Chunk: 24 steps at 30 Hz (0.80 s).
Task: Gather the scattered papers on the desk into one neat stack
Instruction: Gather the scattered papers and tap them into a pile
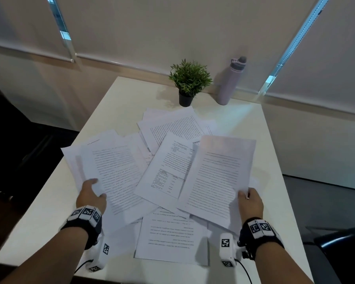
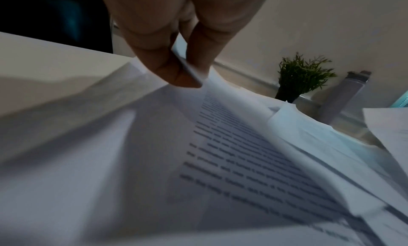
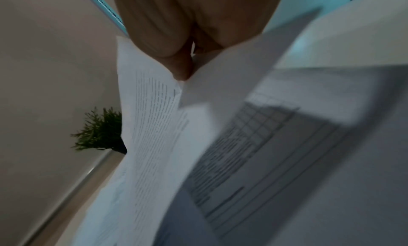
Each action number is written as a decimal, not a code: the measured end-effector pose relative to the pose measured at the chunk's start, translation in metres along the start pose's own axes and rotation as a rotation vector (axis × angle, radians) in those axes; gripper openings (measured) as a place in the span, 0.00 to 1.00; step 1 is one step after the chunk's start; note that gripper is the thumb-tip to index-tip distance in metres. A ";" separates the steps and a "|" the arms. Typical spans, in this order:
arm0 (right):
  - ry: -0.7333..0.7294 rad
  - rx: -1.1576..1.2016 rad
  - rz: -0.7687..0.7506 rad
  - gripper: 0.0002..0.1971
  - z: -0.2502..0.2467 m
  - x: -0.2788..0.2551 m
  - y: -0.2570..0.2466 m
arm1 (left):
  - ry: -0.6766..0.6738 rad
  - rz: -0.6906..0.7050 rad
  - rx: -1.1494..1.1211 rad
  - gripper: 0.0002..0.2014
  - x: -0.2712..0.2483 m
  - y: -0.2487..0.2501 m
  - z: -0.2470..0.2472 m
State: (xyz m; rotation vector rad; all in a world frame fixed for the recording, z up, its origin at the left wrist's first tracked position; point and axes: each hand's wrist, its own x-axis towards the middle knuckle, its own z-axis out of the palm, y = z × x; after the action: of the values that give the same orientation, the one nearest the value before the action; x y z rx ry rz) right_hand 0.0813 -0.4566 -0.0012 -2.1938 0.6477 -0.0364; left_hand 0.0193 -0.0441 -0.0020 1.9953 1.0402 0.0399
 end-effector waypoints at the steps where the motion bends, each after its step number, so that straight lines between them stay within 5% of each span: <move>1: -0.031 0.032 0.003 0.08 0.005 -0.001 -0.006 | -0.010 -0.008 -0.006 0.34 -0.002 -0.003 -0.004; 4: -0.052 0.081 0.009 0.09 0.025 -0.004 -0.026 | -0.040 -0.028 -0.011 0.43 -0.005 -0.010 -0.017; 8: -0.161 0.036 0.053 0.11 0.057 -0.010 -0.039 | -0.125 -0.013 0.125 0.24 -0.002 -0.023 -0.024; 11: -0.228 -0.015 0.095 0.20 0.079 -0.015 -0.039 | -0.222 -0.005 0.268 0.20 0.007 -0.029 -0.018; 18: -0.265 0.042 0.091 0.05 0.096 -0.031 -0.053 | -0.203 0.124 0.336 0.15 0.006 -0.023 -0.002; 22: -0.262 0.175 0.155 0.26 0.085 -0.034 -0.039 | -0.240 0.075 0.331 0.14 0.000 -0.018 -0.005; 24: -0.289 0.124 0.171 0.24 0.075 -0.032 -0.027 | -0.154 0.054 0.195 0.18 -0.005 -0.016 -0.009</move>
State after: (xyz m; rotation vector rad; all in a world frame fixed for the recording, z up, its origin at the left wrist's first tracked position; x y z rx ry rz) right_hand 0.0829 -0.3737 -0.0249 -1.9681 0.6473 0.3161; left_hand 0.0028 -0.0369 -0.0059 2.1638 0.9199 -0.1902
